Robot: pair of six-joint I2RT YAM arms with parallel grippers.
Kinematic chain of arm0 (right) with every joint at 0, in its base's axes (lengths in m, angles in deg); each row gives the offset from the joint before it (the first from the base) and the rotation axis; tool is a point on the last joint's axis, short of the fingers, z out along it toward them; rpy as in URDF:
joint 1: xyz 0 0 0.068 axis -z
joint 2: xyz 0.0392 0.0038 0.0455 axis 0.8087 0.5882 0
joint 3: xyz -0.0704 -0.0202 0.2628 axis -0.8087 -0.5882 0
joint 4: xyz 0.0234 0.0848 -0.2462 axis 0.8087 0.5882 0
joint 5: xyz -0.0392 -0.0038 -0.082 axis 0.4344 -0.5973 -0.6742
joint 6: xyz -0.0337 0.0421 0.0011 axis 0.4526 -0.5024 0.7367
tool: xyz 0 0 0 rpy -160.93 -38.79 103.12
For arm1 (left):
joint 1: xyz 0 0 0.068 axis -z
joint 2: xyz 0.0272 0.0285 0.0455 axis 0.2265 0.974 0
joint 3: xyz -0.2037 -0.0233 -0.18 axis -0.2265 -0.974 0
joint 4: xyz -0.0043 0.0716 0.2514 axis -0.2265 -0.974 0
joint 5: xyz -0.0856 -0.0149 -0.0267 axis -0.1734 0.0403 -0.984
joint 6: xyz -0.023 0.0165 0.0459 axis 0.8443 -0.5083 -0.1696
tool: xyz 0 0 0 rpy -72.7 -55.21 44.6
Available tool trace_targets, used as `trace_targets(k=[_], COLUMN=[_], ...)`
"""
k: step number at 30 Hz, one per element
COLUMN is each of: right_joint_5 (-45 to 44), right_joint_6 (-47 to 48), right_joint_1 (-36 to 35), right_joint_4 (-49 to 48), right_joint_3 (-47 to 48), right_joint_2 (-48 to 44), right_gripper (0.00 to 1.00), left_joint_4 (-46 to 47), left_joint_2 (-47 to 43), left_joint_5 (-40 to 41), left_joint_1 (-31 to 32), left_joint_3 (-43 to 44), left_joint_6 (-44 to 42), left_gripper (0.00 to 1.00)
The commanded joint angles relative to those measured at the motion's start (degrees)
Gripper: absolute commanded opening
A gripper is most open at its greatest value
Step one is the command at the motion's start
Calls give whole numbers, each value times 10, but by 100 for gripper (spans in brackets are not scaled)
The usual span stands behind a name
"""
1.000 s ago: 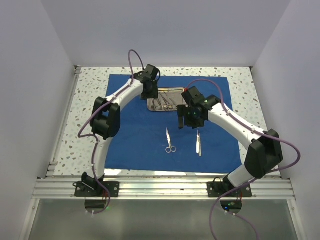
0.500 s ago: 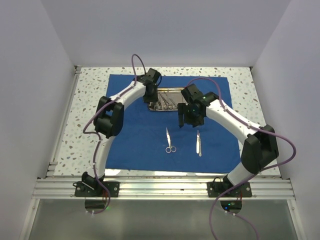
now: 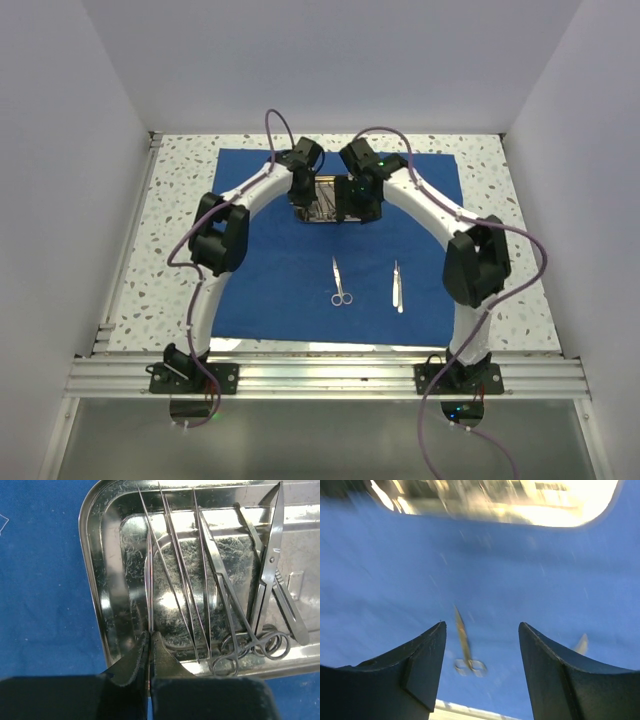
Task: Open and lay out the surgical kit
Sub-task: Pick up the medical item from the container.
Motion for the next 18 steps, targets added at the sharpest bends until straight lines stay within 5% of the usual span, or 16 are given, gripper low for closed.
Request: trace_targets(k=[1, 7, 18], right_joint_5=[19, 15, -2], right_joint_6=[1, 15, 15], right_joint_1=[3, 3, 27], right_joint_4=[-7, 53, 43], right_joint_3=[119, 336, 423], right_joint_2=[72, 249, 363], right_gripper=[63, 61, 51], left_joint_4=[-4, -39, -28], left_joint_2=[-72, -176, -432], left_joint_5=[-18, -16, -38], left_joint_1=[-15, -23, -12], left_joint_3=[28, -34, -420], left_joint_6=[-20, -42, -68], left_gripper=[0, 0, 0])
